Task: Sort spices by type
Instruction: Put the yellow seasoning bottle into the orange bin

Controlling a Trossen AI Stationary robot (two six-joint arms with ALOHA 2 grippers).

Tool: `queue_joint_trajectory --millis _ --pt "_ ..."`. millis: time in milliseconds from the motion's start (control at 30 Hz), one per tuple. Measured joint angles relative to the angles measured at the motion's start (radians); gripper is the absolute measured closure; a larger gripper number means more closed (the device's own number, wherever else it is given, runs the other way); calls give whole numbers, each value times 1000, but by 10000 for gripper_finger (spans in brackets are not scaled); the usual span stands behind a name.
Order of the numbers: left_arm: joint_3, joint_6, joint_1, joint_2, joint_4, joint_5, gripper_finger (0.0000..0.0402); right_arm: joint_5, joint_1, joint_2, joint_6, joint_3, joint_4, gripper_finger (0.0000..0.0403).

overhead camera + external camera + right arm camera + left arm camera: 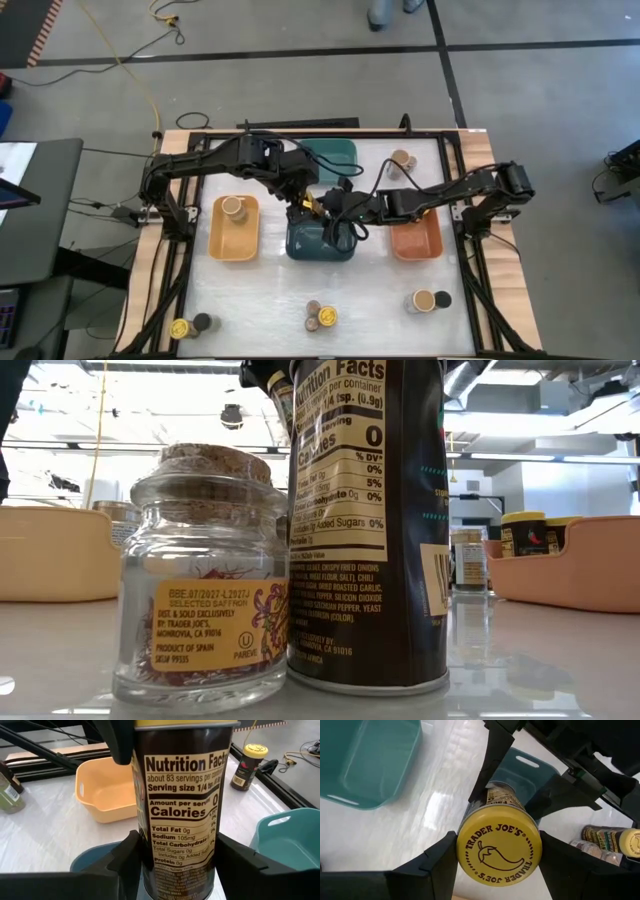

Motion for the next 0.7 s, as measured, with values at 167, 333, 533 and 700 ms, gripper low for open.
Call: queue_joint_trajectory --millis 167,333,533,700 --pt "0 20 0 0 14 -7 158 4 0 0 2 0 -2 172" --pt "1 9 1 0 31 -12 126 -2 0 3 0 -2 -15 172" --pt "1 40 1 -2 28 -11 71 -4 0 4 11 -2 -6 172" --pt "1 61 -3 -81 28 -56 64 8 0 -7 34 -2 -7 171"
